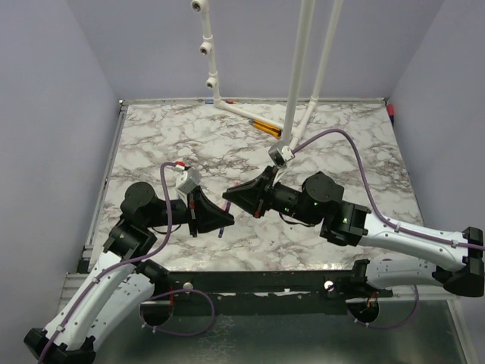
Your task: Insert the pens into the pen caps
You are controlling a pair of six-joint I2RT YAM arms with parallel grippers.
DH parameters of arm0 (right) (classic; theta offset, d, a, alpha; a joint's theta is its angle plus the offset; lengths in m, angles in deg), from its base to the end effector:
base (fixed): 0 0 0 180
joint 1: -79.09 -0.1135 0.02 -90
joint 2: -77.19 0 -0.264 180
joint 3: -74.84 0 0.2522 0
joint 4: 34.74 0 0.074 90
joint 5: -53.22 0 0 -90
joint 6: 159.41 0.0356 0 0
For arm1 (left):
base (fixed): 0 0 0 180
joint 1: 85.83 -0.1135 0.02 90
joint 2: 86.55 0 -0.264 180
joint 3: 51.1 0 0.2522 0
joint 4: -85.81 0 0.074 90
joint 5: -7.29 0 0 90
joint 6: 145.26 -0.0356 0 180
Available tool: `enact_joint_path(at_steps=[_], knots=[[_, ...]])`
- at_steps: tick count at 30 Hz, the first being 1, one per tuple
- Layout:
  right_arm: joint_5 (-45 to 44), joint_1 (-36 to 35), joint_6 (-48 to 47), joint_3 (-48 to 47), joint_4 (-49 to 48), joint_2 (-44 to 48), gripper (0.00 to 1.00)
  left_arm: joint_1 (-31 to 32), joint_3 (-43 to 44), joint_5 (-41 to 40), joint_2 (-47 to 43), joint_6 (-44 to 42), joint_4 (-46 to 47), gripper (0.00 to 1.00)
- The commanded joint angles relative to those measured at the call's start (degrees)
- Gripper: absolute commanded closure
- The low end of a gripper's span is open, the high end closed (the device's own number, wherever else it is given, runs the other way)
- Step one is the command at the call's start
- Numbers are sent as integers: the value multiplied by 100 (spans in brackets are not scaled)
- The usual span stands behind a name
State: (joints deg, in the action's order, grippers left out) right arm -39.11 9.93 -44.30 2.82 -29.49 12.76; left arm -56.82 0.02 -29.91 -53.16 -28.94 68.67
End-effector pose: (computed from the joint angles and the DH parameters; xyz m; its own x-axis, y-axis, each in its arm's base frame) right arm 0.0958 0.2476 0.3894 -0.3770 0.2015 -0.9040 -0.8386 0.3401 0.4255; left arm 0.1046 -0.0904 0.3366 -0.4308 -0.0676 -0.8999 0.8911 0.1255 -0.4360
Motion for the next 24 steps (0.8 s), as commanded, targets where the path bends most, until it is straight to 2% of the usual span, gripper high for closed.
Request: enact_joint_path(at_steps=[1, 20, 24], knots=[[663, -470, 124, 580, 1519, -263, 99, -106, 625, -659, 26, -28, 965, 100], [255, -818, 282, 1097, 1473, -234, 99, -104, 940, -592, 217, -76, 874, 100], [-186, -818, 367, 965, 1502, -117, 99, -106, 743, -630, 146, -18, 864, 100]])
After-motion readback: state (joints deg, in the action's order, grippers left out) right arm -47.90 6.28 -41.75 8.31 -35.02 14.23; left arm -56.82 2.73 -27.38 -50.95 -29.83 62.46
